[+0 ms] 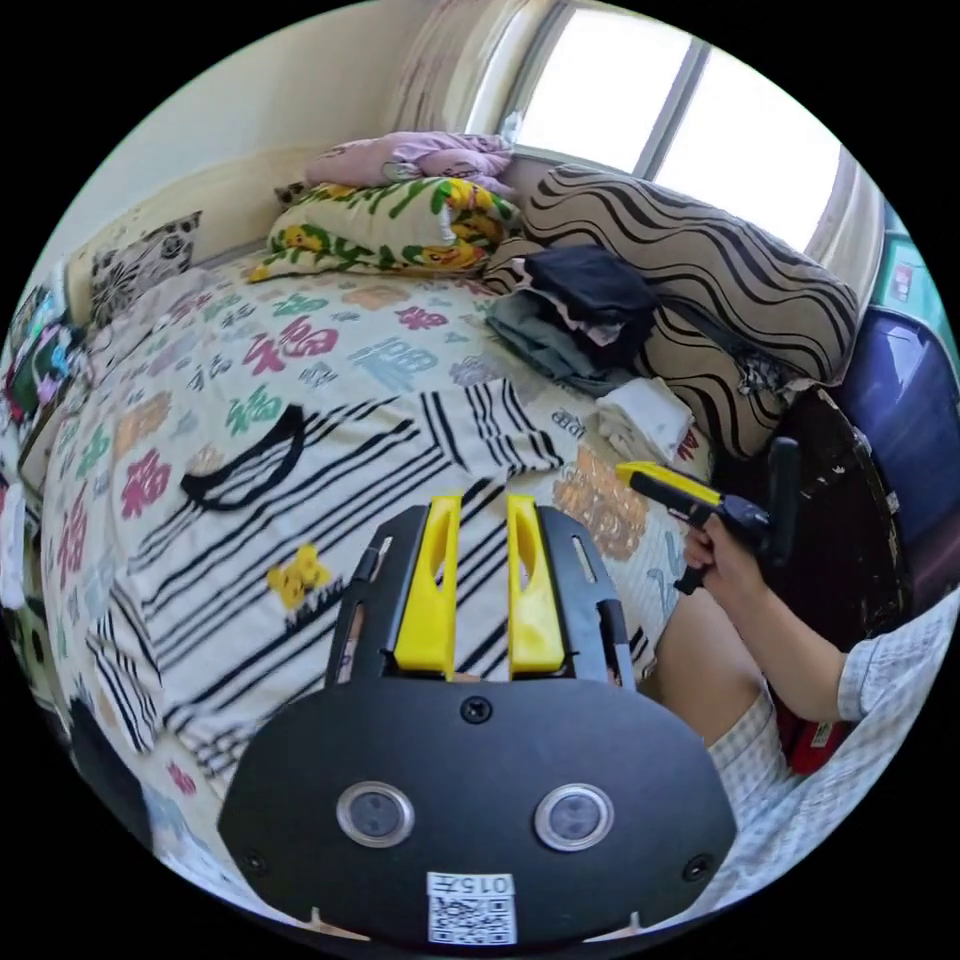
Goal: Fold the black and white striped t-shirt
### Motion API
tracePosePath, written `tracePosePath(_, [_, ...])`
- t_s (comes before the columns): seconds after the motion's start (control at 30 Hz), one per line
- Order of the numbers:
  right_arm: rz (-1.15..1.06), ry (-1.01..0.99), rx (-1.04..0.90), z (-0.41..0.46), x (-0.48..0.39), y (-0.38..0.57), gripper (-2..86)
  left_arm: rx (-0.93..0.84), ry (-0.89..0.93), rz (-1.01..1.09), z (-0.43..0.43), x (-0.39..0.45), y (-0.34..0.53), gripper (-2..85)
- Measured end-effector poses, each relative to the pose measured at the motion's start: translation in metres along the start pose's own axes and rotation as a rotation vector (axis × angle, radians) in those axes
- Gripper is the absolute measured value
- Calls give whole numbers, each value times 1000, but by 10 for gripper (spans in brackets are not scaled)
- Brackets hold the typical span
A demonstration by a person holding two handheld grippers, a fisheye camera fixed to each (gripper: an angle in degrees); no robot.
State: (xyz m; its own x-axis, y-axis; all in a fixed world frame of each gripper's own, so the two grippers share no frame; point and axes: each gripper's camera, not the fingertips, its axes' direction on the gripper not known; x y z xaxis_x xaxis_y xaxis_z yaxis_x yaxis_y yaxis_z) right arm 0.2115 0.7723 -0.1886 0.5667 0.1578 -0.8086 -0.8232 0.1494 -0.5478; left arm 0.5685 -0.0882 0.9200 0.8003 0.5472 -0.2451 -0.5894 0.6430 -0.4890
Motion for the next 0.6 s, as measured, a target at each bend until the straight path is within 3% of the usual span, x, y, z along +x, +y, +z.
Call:
tracePosePath(0.27, [131,-134,-88,82,52,-70,78,-195,-18,190,217,32,-234,91])
tracePosePath(0.6, [97,-203,-194,116,73,-132,45,-468,-23,118,432,14,-304,75])
